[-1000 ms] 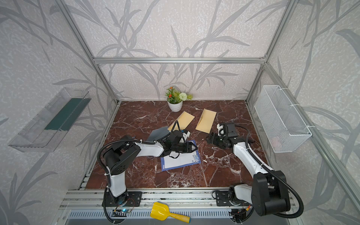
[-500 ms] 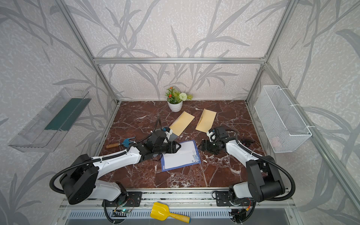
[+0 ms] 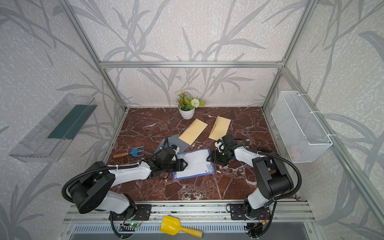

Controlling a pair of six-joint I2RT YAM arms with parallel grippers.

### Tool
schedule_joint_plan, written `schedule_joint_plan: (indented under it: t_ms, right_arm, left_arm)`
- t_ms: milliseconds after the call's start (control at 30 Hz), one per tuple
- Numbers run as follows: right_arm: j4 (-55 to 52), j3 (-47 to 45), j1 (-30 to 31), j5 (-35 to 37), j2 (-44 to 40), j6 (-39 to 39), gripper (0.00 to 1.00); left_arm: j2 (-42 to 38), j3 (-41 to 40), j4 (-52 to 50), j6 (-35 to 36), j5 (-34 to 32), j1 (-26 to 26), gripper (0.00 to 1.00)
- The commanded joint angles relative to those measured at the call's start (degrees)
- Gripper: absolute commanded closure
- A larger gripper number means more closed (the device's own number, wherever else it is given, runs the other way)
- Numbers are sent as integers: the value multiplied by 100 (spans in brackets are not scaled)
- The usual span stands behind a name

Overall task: Fold the letter paper in half and place it into the envelope
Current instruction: Fold the letter paper at the center of the board.

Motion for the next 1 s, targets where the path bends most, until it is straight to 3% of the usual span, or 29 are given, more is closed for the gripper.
schedule_joint_plan:
  t_ms: [0,200,467,767,967]
  right_arm:
    - [389,91,58,-358,247,128,31]
    - [511,126,279,-591,-21,253,33]
    - [206,640,1240,156,-755,622,32]
    - [573,890,1822,424,-466,995,30]
    - [670,1030,2008,521,-346,1077,30]
  left_arm:
    - [316,-25,20,-22,140,30,35]
    - [627,109,349,-57,398,46,35]
    - [771,-98,1054,-282,602,150,36]
    - [720,-318,1682,-470,899,460,36]
    - [194,-450,1845,-541,920,737,36]
